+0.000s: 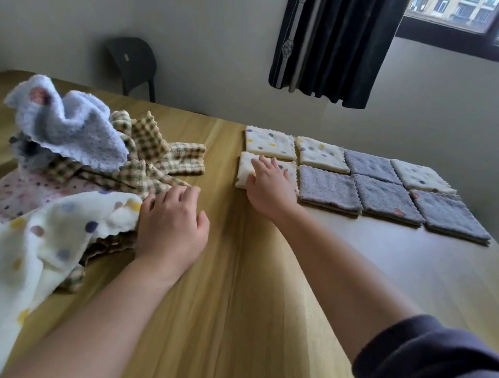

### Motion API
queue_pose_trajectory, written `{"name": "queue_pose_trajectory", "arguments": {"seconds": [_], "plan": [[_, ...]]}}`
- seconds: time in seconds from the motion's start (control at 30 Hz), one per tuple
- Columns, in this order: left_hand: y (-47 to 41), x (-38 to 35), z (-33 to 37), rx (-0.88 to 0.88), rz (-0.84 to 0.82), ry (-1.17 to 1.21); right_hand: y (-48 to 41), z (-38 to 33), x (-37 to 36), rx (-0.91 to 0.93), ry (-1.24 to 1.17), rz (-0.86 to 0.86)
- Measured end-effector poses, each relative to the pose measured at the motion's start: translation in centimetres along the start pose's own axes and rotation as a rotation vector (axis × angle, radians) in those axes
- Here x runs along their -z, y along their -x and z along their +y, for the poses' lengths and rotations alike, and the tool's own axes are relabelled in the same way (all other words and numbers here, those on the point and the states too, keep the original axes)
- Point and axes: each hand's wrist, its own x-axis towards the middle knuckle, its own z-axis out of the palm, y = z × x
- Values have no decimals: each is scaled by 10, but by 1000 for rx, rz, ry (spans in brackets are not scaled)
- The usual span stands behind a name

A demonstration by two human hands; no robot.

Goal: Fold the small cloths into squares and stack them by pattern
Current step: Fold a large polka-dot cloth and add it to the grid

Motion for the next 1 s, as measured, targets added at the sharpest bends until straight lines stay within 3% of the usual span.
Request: {"name": "queue_pose_trajectory", "arguments": {"seconds": [0.2,0.43,0.6,0.7,0.77,0.87,1.0], "plan": [[13,32,-13,-50,270,-74,49,-43,5,129,-258,4],[53,66,-62,205,221,-245,120,-93,-8,231,-407,-73],[62,89,-57,109,384,-126,155,-100,-3,219,-505,-56],[69,100,-39,-75,443,24,172,-90,5,175,-700,-41],[74,104,-17,-162,404,261,181,-81,10,156,-920,-41],[77,99,19,-133,285,573,195,-60,22,120,-1156,-70],[81,69,56,-34,51,773,214,-20,31,-24,-1269,12]]}}
